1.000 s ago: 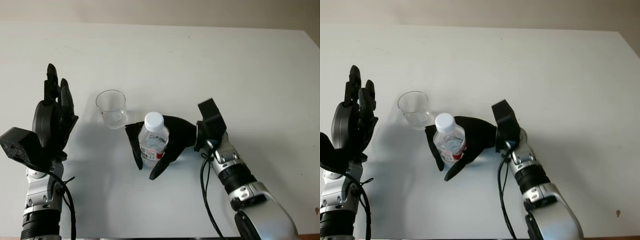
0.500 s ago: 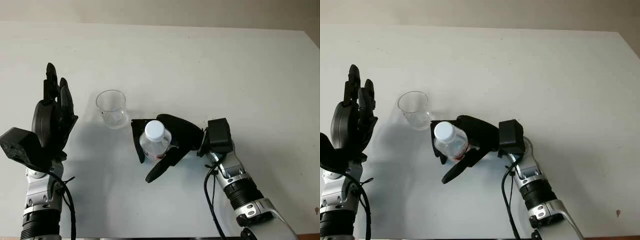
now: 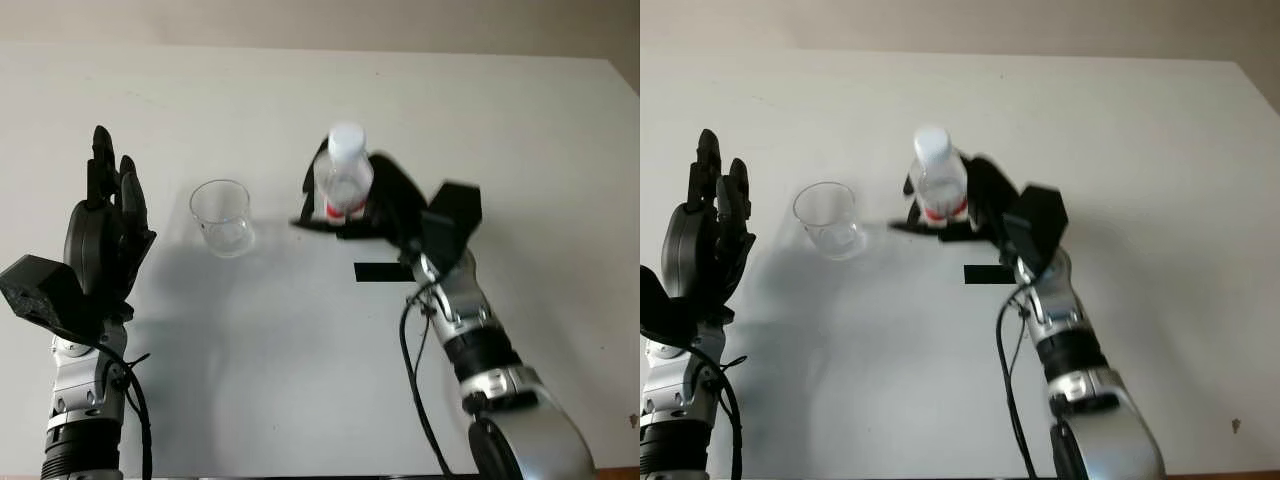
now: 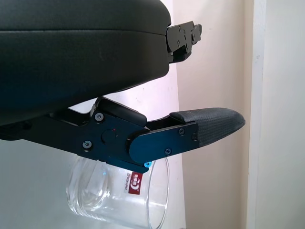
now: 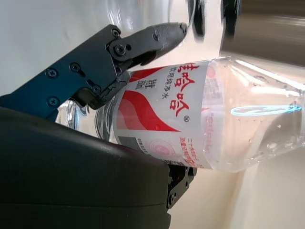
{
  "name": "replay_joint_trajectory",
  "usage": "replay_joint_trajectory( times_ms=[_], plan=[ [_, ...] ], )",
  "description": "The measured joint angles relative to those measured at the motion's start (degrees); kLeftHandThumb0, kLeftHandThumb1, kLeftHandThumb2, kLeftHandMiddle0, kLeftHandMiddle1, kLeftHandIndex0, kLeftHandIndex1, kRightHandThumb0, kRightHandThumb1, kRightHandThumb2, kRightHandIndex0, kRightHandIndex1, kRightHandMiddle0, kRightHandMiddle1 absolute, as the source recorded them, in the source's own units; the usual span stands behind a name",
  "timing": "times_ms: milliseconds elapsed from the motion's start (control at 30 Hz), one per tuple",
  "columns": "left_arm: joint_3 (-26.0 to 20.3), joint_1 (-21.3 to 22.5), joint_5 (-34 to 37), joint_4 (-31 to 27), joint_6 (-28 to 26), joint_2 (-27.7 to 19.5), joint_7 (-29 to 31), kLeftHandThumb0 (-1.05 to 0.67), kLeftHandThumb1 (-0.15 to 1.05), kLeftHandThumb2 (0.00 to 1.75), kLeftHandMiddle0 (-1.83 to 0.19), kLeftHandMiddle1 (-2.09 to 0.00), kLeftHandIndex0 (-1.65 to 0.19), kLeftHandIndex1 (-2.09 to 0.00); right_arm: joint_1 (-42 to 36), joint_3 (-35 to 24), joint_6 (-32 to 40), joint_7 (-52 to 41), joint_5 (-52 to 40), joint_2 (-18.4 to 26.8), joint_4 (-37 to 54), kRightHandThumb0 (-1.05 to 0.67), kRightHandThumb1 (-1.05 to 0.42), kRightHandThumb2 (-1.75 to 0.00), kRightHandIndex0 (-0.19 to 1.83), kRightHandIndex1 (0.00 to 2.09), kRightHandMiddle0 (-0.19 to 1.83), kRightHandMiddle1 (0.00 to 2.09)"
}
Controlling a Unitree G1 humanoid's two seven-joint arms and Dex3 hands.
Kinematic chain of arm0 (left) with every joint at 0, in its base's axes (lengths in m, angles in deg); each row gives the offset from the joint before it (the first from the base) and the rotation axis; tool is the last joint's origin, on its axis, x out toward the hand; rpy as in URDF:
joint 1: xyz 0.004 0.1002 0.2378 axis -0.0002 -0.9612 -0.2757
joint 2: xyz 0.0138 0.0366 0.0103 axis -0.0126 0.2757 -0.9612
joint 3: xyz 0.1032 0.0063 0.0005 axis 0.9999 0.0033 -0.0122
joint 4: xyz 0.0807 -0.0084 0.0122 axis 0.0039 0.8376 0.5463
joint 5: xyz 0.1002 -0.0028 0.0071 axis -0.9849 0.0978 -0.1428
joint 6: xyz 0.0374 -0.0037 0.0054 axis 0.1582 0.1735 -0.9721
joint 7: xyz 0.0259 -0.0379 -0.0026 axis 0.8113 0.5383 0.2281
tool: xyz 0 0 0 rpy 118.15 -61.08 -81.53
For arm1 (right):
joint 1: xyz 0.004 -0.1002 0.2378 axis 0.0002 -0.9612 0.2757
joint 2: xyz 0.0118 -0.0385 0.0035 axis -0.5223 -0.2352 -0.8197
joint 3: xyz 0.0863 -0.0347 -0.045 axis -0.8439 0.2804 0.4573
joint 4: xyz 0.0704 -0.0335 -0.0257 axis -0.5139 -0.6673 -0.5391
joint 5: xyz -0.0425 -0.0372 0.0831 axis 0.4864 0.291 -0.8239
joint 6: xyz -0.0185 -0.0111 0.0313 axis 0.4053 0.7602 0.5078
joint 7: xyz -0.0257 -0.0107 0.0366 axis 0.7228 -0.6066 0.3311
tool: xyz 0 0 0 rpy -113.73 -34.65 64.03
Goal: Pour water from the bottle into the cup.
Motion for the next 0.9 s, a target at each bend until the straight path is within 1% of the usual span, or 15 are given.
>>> replay_joint_trajectory(
  times_ms=[100,200,333,467,567,733,833,900],
  plan=[
    [0.08,-0.03,-0.01,0.0,-0.05,0.0,-0.12,-0.82,1.05,0.63,0.14,-0.05,0.19,-0.05,5.11,0.93,-0.77,5.88,3.84,0.95,-6.13,-0.06,-1.01,-0.33,1.5,2.09,1.53,2.09],
    [0.09,-0.04,0.0,0.0,-0.04,0.0,-0.19,-0.82,1.05,0.63,0.14,-0.05,0.19,-0.05,9.47,1.96,-1.22,10.83,6.68,1.15,-13.29,-0.09,-1.04,-0.24,1.32,2.09,1.36,2.09],
    [0.08,-0.07,0.03,0.0,-0.04,0.05,-0.38,-0.81,1.05,0.63,0.14,-0.05,0.19,-0.05,14.12,3.96,-0.78,15.63,10.11,1.14,-21.0,-0.1,-1.04,-0.19,1.16,2.09,1.21,2.09],
    [0.08,-0.07,0.08,0.0,-0.02,0.17,-0.33,-0.81,1.05,0.63,0.13,-0.05,0.19,-0.05,17.34,6.89,0.28,19.94,14.41,1.12,-25.11,-0.11,-1.05,-0.14,1.04,2.09,1.07,2.09],
    [0.08,-0.07,0.13,0.0,-0.03,0.39,-0.33,-0.81,1.05,0.63,0.13,-0.05,0.19,-0.05,19.55,9.63,1.23,22.78,17.75,1.13,-27.11,-0.12,-1.04,-0.11,1.0,2.09,1.0,2.09],
    [0.09,-0.07,0.13,0.0,-0.03,0.48,-0.34,-0.81,1.05,0.63,0.14,-0.05,0.19,-0.05,21.53,14.38,1.36,26.38,23.32,1.17,-28.81,-0.15,-1.04,-0.1,1.1,2.09,0.93,2.09],
    [0.09,-0.07,0.13,0.0,-0.03,0.5,-0.34,-0.81,1.05,0.63,0.14,-0.05,0.19,-0.04,22.06,15.71,1.61,27.55,24.9,1.13,-29.34,-0.16,-1.05,-0.11,1.09,2.09,0.75,2.09],
    [0.1,-0.09,0.13,0.0,-0.03,0.5,-0.33,-0.81,1.05,0.64,0.15,-0.05,0.19,-0.03,22.54,16.93,1.98,28.3,26.16,1.13,-29.42,-0.16,-1.05,-0.12,1.07,2.09,0.69,2.09]
  ],
)
